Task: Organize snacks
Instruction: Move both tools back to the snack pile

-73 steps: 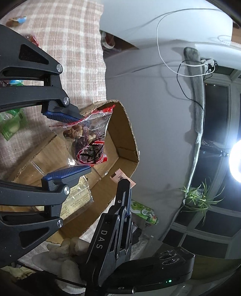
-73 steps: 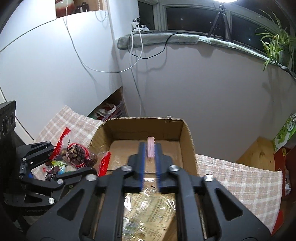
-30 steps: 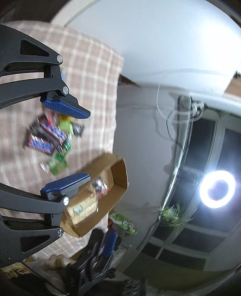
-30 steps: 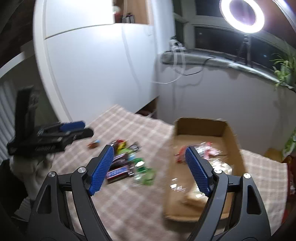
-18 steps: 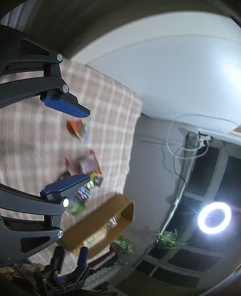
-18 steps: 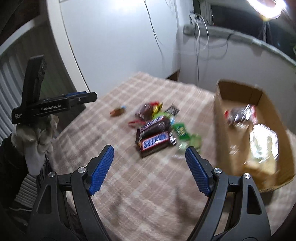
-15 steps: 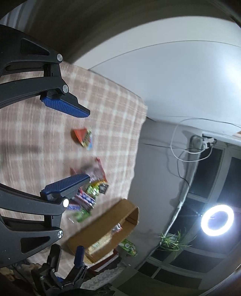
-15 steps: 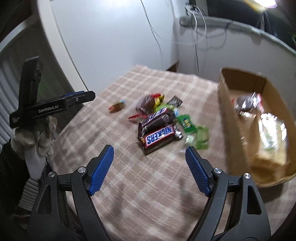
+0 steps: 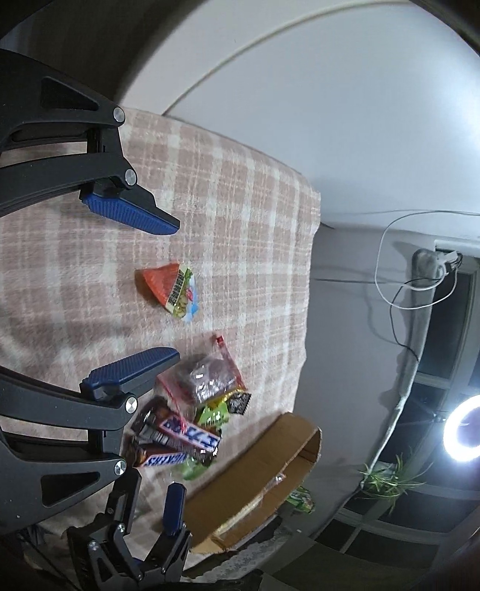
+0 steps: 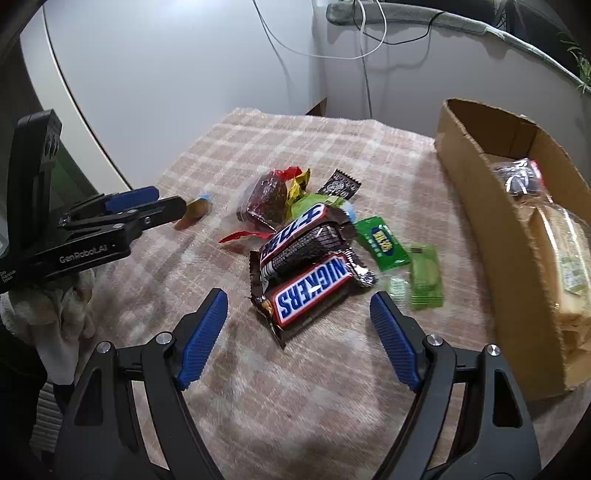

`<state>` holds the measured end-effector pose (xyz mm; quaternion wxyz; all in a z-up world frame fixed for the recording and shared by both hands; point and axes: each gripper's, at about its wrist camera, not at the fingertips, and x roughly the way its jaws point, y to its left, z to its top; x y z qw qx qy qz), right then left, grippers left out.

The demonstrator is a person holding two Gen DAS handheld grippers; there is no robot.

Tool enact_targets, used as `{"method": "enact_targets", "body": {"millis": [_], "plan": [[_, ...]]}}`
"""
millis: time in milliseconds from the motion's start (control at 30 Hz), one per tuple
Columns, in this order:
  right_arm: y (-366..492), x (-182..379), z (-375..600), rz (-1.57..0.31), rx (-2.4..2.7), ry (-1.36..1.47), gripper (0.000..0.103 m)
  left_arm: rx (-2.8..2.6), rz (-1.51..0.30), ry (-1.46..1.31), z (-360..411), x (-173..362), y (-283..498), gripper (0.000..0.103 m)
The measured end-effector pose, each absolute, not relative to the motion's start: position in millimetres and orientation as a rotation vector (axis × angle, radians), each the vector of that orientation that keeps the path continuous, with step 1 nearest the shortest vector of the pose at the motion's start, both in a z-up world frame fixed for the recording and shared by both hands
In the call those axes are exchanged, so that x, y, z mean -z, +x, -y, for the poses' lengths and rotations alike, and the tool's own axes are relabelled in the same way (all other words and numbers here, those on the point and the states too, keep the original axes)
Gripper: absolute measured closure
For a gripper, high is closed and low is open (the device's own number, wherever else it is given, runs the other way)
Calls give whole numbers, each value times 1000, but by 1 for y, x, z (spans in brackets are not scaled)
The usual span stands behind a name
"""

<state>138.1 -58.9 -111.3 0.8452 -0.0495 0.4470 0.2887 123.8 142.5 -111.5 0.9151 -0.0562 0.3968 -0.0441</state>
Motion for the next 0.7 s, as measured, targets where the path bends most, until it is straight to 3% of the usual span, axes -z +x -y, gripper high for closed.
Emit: {"method": "enact_targets", "body": {"millis": [267, 467, 600, 700], "plan": [[149, 123, 47, -958, -565, -139, 25, 88, -848, -90, -142, 128, 143, 42], [151, 122, 49, -950, -558, -171, 40, 105, -866, -93, -141, 134, 150, 54], [151, 121, 55, -954, -554, -167, 52, 115, -881, -76, -137, 136, 153, 68], [152, 120, 59, -961, -561, -157, 57, 117, -879, -76, -137, 136, 153, 68]]}}
